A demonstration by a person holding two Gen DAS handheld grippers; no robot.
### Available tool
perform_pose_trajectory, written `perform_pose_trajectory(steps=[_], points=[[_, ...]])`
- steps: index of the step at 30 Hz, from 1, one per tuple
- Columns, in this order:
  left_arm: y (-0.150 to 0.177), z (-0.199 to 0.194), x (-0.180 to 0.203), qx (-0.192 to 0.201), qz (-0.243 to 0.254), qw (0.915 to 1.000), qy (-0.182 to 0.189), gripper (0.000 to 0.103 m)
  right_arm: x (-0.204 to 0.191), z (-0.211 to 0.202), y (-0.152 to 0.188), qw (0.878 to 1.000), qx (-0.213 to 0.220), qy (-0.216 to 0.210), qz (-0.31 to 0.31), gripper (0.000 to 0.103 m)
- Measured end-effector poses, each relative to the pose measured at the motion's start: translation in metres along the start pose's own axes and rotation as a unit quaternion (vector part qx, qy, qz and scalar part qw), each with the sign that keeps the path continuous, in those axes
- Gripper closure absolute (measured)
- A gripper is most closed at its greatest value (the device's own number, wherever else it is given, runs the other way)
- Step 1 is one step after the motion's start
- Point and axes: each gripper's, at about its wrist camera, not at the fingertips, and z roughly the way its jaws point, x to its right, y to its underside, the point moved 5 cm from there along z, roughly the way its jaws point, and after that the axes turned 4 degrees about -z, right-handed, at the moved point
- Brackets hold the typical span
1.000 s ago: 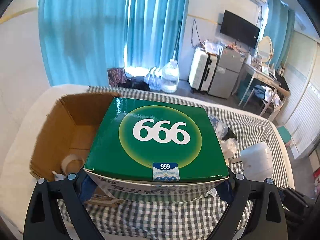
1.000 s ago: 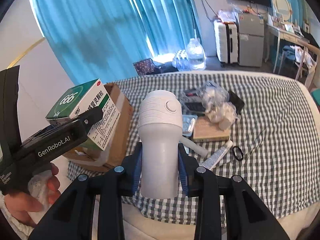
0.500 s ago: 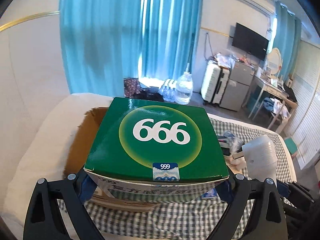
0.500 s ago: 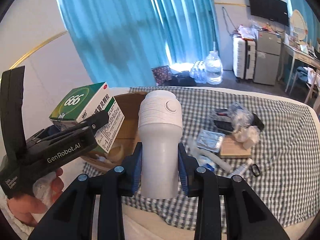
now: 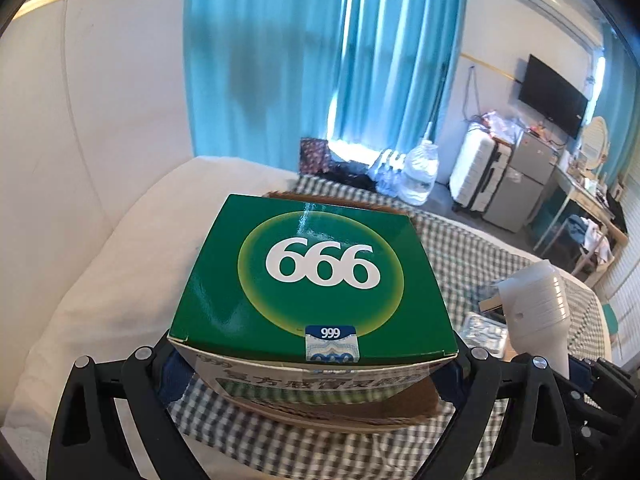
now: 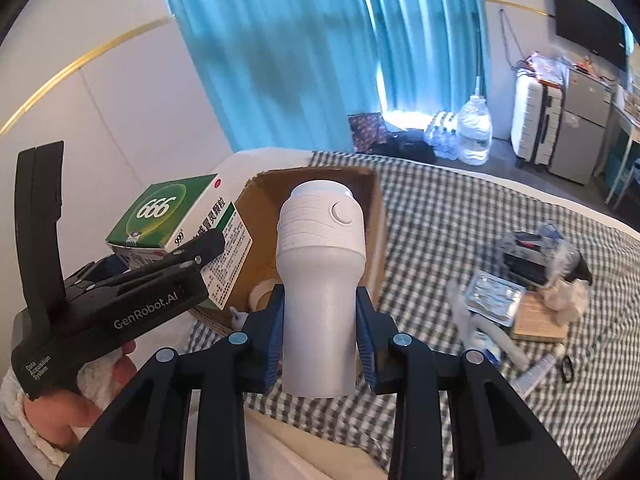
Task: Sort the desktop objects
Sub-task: 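Carry the medicine box and white cup in both tools over the cardboard box, then open the left tool to drop the medicine box while the right tool releases the cup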
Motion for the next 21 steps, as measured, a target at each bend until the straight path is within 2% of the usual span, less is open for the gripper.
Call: perform_pose_trajectory(steps=[3,10,21], points=[[0.0,0.019,-0.015,-0.013,-0.008,0.9999,-0.008,0.007,-0.005,0.02,-0.004,1.0,-0.013,-0.014,-0.007,0.071],[-0.002,0.066,-0.034,-0.045,-0.029,0.9985,-0.01,0.007,-0.006,0.071,-0.015,0.999,-0.044,-0.014,-0.012,0.071],[-0.026,0.146,-0.014,-0.078,-0.004,0.9967,-0.021,0.006,0.006,0.153,-0.04,0.996,-0.086,-0.018,-0.002,0.07]])
